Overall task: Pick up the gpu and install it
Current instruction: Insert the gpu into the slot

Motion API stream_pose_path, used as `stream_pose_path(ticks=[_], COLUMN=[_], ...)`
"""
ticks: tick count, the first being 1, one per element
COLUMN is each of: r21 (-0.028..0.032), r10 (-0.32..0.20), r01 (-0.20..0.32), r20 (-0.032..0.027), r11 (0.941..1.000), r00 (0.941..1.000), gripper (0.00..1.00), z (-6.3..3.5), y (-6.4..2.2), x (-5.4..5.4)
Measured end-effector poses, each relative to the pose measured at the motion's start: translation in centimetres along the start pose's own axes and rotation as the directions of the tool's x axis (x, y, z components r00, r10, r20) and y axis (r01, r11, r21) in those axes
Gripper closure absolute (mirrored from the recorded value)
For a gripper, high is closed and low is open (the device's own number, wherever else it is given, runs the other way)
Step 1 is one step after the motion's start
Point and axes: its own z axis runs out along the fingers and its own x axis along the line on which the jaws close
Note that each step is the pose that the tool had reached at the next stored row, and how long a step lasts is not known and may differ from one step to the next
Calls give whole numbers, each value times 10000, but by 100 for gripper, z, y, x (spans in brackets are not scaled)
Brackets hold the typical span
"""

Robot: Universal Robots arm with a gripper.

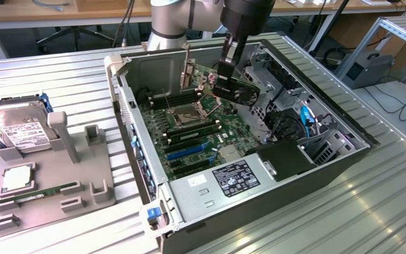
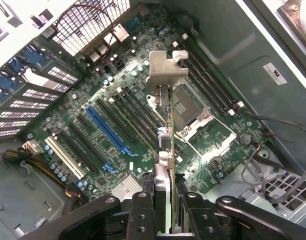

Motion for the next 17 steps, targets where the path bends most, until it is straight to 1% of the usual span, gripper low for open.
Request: stream_pose_path(ticks=[17], r21=[-12], r10=[-448], r01=[448], r20=[-16], r11=[9990], r00=[9990], gripper=[73], z=[3], y=[0], x=[0])
